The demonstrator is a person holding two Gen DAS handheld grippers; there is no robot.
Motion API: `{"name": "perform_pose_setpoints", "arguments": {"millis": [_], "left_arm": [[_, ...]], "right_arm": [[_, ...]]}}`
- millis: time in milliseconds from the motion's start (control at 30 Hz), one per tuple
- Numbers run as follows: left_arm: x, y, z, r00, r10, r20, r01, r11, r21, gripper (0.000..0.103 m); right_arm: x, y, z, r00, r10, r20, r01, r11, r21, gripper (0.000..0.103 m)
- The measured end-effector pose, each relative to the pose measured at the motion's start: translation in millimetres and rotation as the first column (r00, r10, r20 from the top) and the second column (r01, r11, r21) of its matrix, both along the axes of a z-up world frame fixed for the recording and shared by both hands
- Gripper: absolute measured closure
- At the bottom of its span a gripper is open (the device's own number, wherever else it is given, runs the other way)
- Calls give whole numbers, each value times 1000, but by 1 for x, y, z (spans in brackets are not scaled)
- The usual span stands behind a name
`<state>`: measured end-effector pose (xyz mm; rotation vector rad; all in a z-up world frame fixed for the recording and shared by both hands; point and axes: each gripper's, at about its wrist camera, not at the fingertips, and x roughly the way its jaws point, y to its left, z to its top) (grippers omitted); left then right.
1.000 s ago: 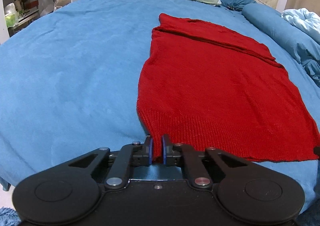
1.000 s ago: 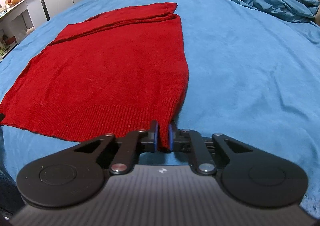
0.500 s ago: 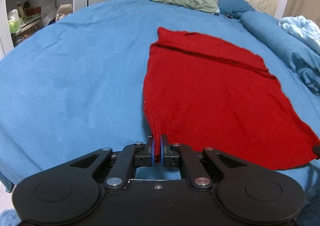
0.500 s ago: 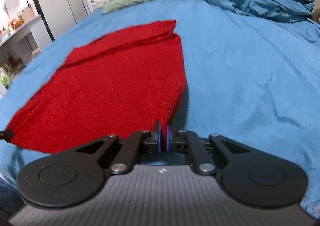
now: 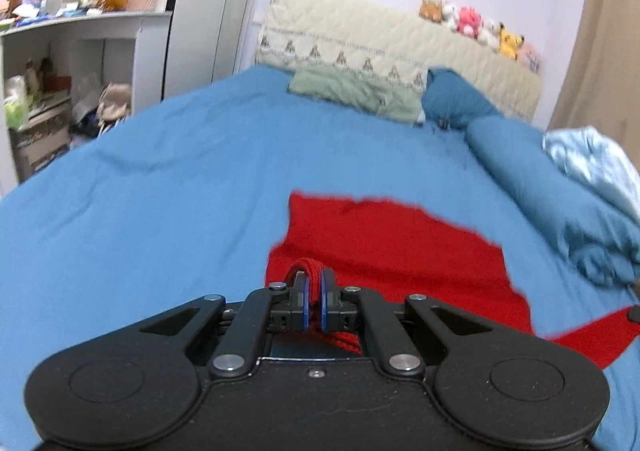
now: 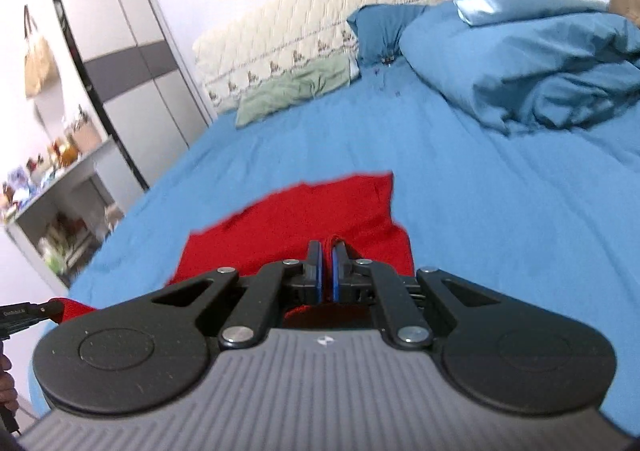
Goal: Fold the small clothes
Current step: 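Lift the hem with both tools and carry it toward the collar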
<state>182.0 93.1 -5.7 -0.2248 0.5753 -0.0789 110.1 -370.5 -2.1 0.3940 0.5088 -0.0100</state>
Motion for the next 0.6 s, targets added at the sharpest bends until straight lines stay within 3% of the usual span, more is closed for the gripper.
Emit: {"name": "perform_pose_setpoints", "arguments": {"millis": [133,233,400,533,600], "left_arm": [[89,-9,17,999,3,39,-2,1000,-21,98],[162,-23,11,999,6,48,-6,1000,1,98],[275,-46,-45,1000,23,-3,-23,999,24,98],[331,-52,-99,993,76,-93,-73,997,29,98],[343,-47,-113,988,100,-121,-100,995,13,98]], "right_arm": [[78,-13,15,999,-23,34,22,999,26,83],[150,-26,6,998,-52,28,51,998,37,83],[270,-50,-56,996,-81,-41,83,995,48,83],[340,-62,-115,992,-76,-104,82,995,51,83],[356,-65,-128,990,-78,-116,84,995,48,83]]}}
